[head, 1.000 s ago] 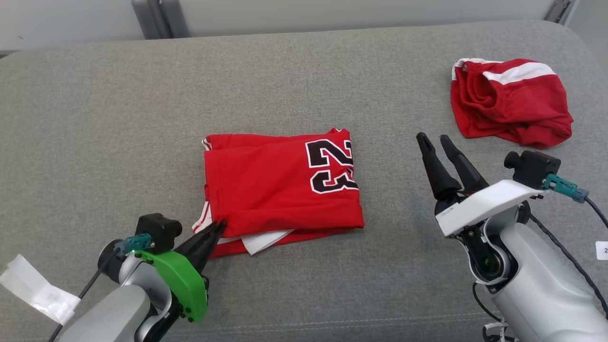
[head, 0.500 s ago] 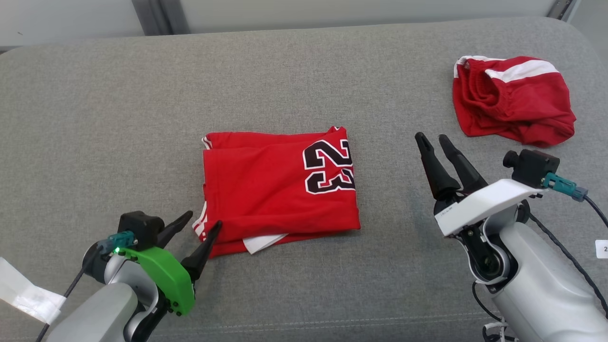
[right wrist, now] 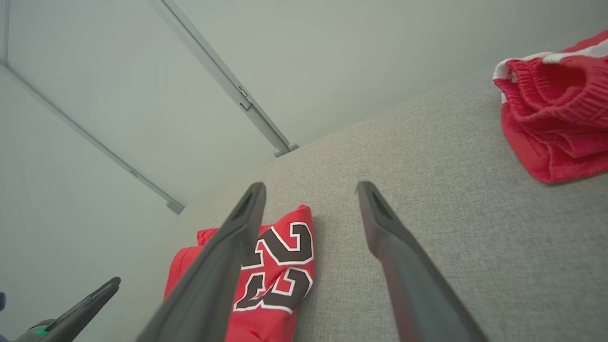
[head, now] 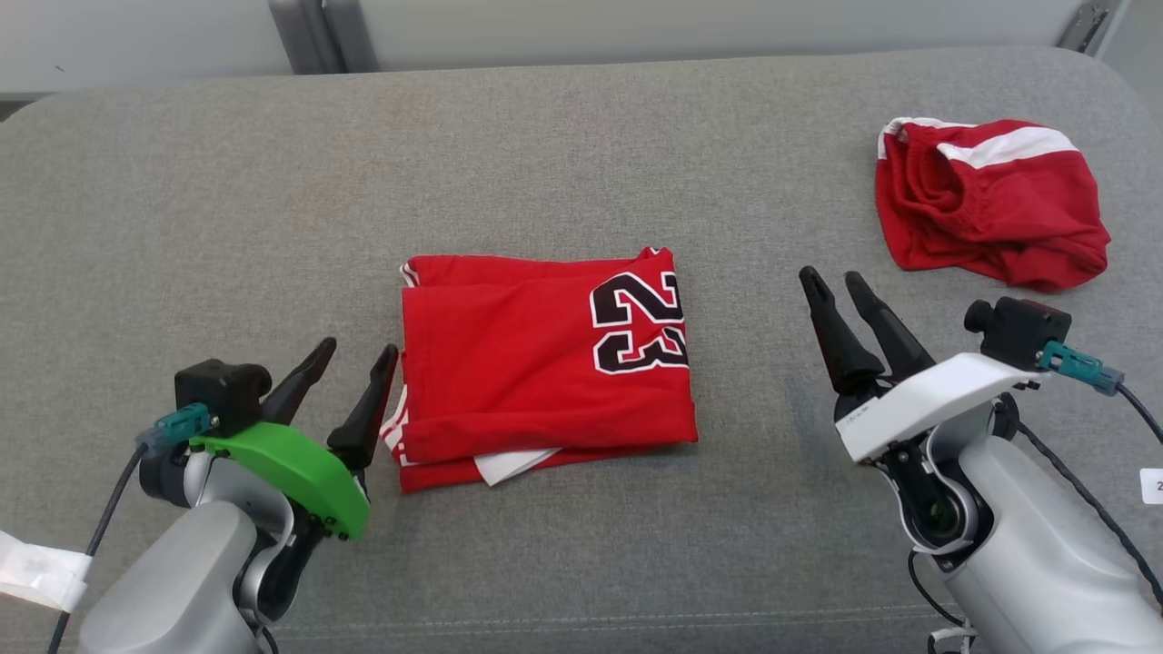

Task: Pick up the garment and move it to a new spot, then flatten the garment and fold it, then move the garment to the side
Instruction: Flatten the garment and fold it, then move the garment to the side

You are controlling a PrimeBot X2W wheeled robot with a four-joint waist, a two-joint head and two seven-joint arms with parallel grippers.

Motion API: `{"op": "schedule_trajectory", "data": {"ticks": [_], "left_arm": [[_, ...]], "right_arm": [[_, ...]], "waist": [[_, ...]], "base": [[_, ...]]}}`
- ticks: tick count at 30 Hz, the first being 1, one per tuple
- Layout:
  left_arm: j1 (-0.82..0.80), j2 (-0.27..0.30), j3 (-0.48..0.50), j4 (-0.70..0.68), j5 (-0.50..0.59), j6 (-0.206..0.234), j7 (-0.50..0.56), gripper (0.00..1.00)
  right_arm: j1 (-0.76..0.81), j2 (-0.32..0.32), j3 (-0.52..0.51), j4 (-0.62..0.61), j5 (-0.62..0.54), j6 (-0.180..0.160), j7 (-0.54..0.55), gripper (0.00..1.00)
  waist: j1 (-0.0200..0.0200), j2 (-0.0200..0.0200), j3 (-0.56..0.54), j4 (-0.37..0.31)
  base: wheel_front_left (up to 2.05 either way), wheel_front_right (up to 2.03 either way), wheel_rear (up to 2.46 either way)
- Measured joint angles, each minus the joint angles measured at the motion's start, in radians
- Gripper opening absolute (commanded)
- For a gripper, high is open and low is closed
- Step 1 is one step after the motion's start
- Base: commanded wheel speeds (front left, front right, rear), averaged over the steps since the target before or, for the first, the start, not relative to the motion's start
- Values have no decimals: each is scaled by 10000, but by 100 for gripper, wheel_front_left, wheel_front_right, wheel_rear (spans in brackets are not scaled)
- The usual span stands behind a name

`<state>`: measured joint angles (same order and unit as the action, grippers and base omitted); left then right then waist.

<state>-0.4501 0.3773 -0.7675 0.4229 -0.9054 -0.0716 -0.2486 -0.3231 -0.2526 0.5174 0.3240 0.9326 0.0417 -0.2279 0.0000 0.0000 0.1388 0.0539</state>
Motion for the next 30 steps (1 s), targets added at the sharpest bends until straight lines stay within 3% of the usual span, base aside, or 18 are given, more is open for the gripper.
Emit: {"op": "schedule_trajectory", "data": {"ticks": [5,10,30], "left_arm": [[144,-222,656,-61,-58,539,-2,100],[345,-314,1593,-303,132,1083,-2,100],[1251,-832,2502,-1235,1323,1081,-2,100]], "right_arm": [[59,-17,38,29,-88,-13,-2,100],[60,-27,2,12,-259,-236,-8,100],[293,213,757,663,-886,-525,240,100]], "waist": [[0,0,-47,85],[0,0,-80,151],[0,0,-163,478]], "base": [[0,0,0],[0,0,0],[0,0,0]]}}
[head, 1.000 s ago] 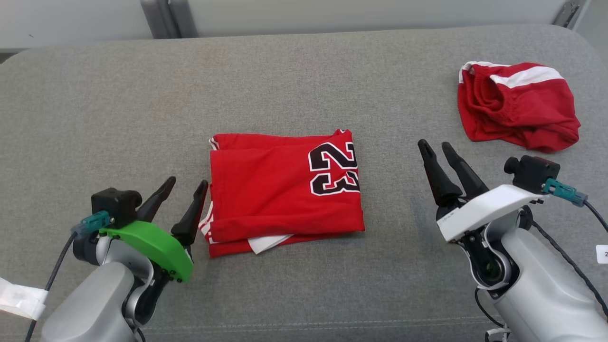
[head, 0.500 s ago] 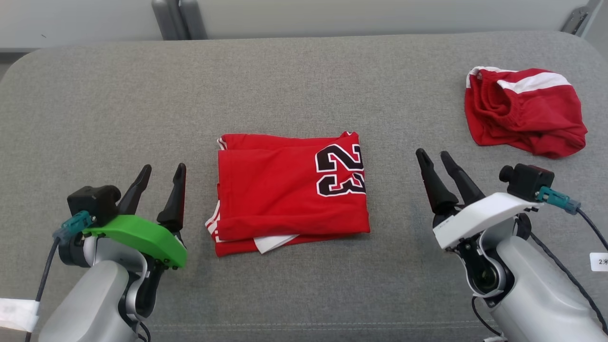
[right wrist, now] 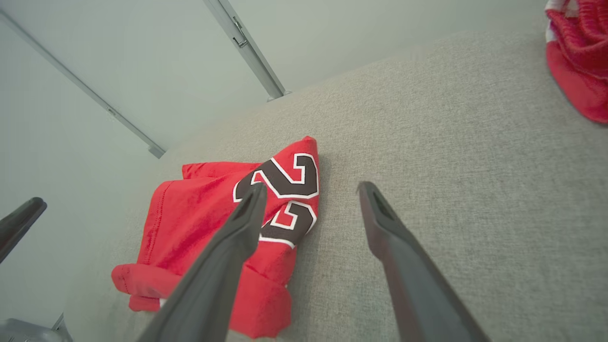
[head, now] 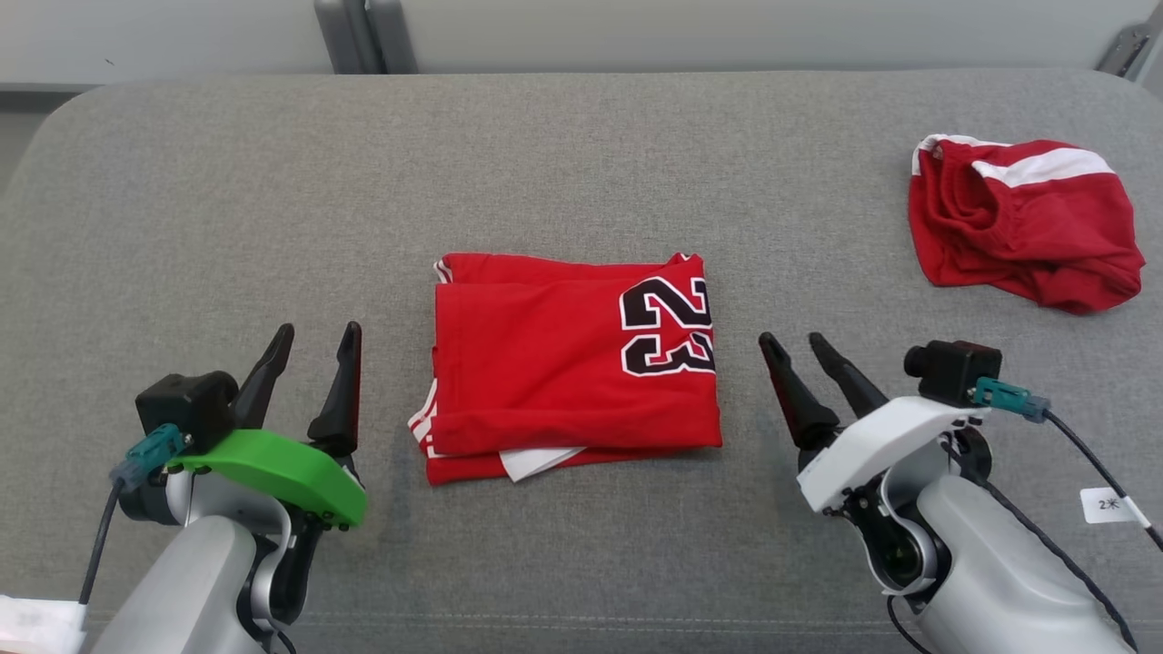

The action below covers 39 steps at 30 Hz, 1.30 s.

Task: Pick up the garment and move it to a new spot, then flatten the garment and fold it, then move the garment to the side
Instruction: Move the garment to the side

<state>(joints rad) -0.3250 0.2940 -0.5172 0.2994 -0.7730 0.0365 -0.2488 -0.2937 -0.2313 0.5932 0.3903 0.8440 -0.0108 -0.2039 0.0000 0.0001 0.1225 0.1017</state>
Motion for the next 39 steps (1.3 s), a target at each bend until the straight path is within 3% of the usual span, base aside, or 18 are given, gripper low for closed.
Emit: {"op": "schedule_trajectory", "data": {"ticks": [16,30,31,32,33,34,39], "left_arm": [[333,-445,263,-180,454,-270,0,100],[391,-658,786,-159,650,-470,0,100],[395,-675,834,-151,654,-516,0,100],[397,-690,872,-151,656,-546,0,100],[401,-708,905,-146,658,-554,0,100],[411,-725,930,-136,669,-556,0,100],[499,-807,1009,-71,736,-642,0,100]], "right_arm": [[-987,437,224,1379,111,-614,1488,100],[-1553,918,242,2247,543,-677,2368,100],[-1576,957,238,2284,600,-648,2418,96],[-1592,970,236,2326,646,-598,2437,55],[-1610,980,232,2359,658,-598,2445,33],[-1637,991,224,2395,673,-596,2447,0],[-1693,1041,165,2462,711,-497,2428,0]], "waist": [[1,0,311,810],[0,0,768,1404],[0,0,770,1408],[0,0,768,1410],[0,0,765,1409],[1,0,761,1406],[0,0,731,1369]], "base": [[0,0,0],[0,0,0],[0,0,0],[0,0,0],[0,0,0],[0,0,0],[0,0,0]]}}
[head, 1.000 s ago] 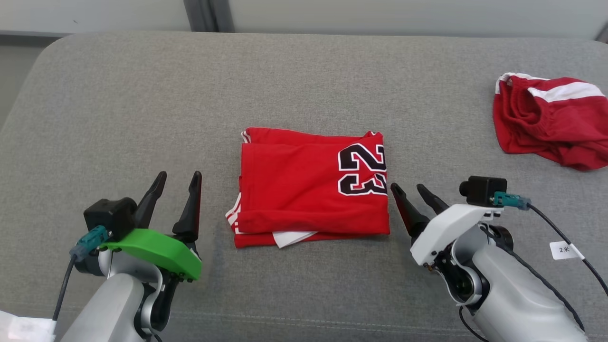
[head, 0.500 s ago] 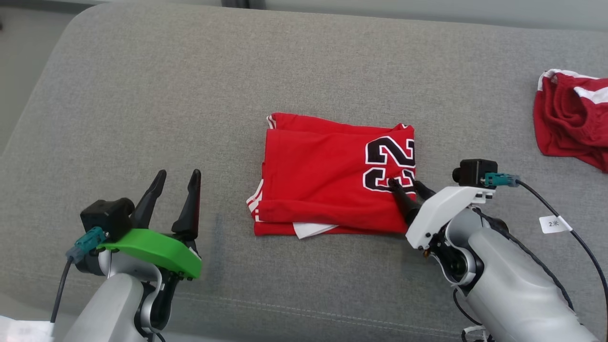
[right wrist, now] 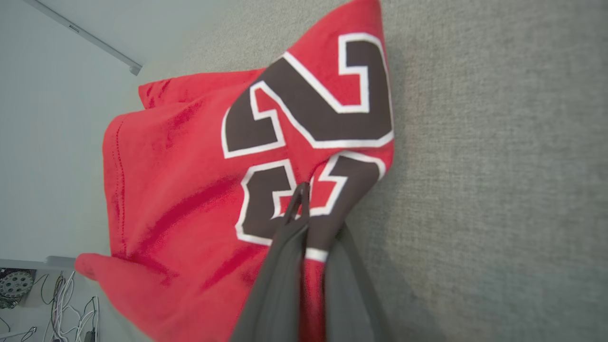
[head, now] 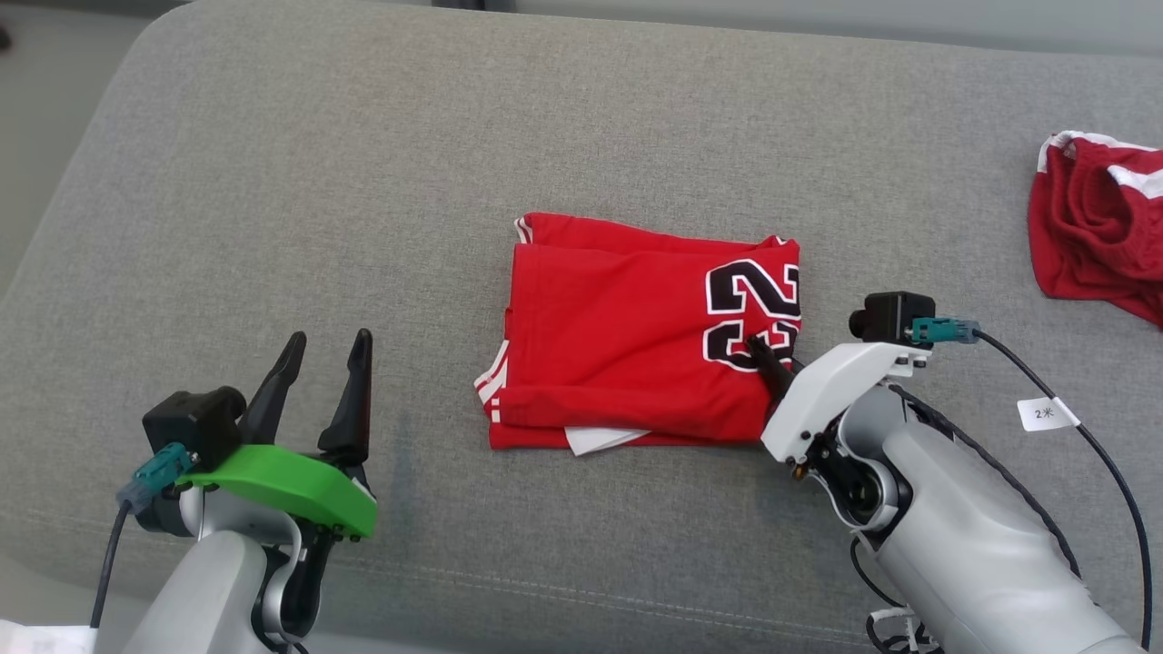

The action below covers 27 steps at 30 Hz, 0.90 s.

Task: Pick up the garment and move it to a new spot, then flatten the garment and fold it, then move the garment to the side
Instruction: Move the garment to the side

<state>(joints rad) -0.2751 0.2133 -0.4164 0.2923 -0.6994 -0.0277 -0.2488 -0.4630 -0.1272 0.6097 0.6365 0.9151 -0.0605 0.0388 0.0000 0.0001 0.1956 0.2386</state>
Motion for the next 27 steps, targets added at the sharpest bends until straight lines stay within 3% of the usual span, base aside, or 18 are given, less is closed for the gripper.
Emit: {"op": "schedule_trajectory", "data": {"ticks": [6,16,27], "left_arm": [[167,-36,276,48,299,-109,0,100],[320,-73,456,84,443,-249,0,100],[409,-77,604,-35,539,-351,0,100]], "right_arm": [[-404,-46,-280,-157,-25,196,-598,0],[-1037,-662,-510,-364,-194,502,-838,0],[-2033,-1716,-1014,-669,-345,403,-773,0]], "waist": [[0,0,-99,-217],[0,0,-211,-651],[0,0,-17,-1197]], "base": [[0,0,0],[0,0,0],[0,0,0]]}}
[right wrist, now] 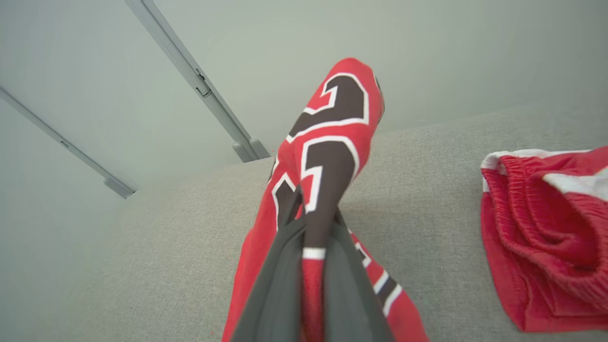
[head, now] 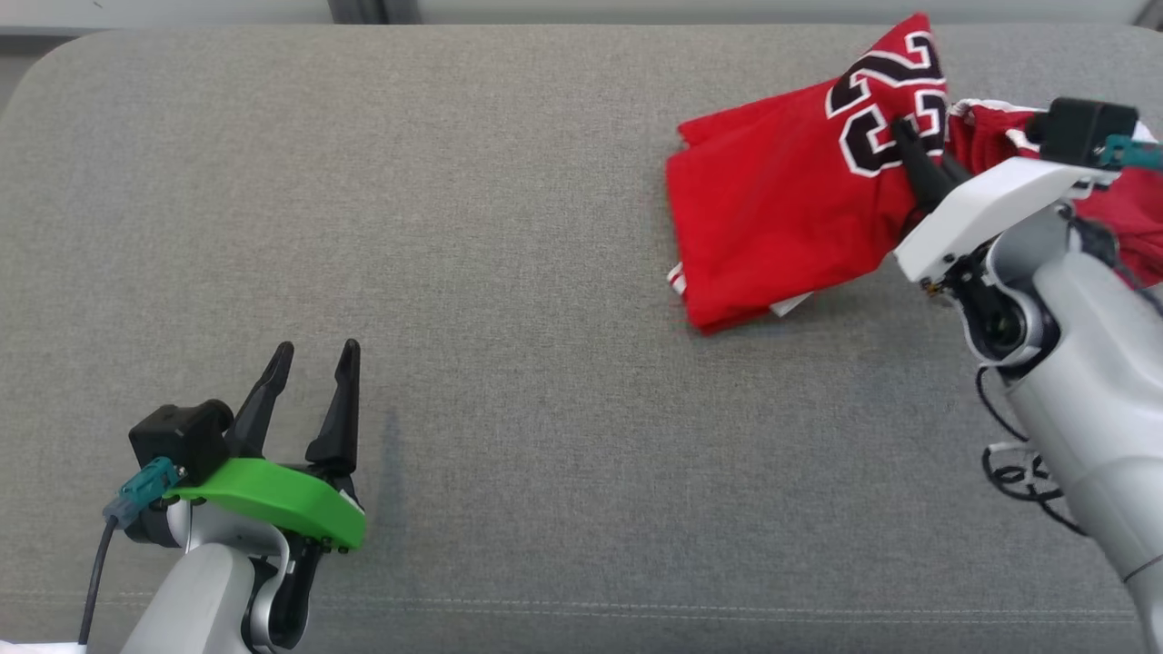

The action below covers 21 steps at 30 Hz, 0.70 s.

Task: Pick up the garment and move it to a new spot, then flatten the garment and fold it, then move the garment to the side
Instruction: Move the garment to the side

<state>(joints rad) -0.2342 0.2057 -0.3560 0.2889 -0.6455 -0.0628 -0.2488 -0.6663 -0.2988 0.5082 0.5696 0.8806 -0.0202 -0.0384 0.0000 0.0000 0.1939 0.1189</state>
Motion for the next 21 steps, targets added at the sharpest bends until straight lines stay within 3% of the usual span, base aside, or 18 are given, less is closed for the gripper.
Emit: {"op": "schedule_trajectory", "data": {"ticks": [6,21], "left_arm": [[0,4,25,-48,54,-79,0,100],[-22,2,40,-56,357,-249,0,100]], "right_arm": [[-714,-711,-123,-207,-224,-71,408,0],[-1534,-1749,-393,-232,-12,42,1856,0]], "waist": [[0,0,327,-255],[0,0,1053,-685]], "base": [[0,0,0],[0,0,0]]}}
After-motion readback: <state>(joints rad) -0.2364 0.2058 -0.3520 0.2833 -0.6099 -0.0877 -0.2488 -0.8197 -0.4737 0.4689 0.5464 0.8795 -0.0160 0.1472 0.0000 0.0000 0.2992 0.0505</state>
